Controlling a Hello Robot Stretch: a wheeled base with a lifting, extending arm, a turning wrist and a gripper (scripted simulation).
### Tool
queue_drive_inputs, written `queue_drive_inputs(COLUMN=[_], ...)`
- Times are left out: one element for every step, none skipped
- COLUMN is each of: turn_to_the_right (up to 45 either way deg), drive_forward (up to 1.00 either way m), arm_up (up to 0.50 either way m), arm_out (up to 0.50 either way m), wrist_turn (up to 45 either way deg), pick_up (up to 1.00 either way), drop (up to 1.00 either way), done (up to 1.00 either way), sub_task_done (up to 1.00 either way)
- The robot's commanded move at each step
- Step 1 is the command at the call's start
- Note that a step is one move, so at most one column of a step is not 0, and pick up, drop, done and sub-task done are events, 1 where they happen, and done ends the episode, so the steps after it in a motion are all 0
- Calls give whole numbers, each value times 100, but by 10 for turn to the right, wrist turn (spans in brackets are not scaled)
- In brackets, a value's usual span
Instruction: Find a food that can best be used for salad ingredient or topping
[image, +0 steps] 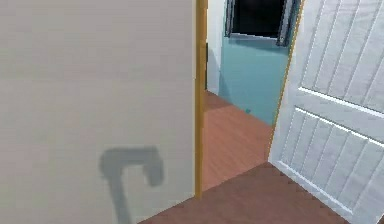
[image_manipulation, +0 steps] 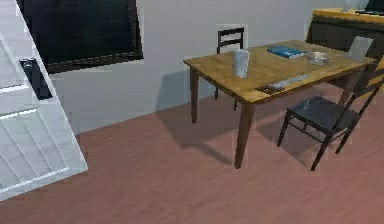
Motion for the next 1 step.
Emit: queue_drive_inputs(turn_to_the_right=[300], drive_forward=[0], arm_up=[0], arm_out=[0], wrist_turn=[0], pick_up=[0], drop=[0], done=[0], sub_task_done=[0])
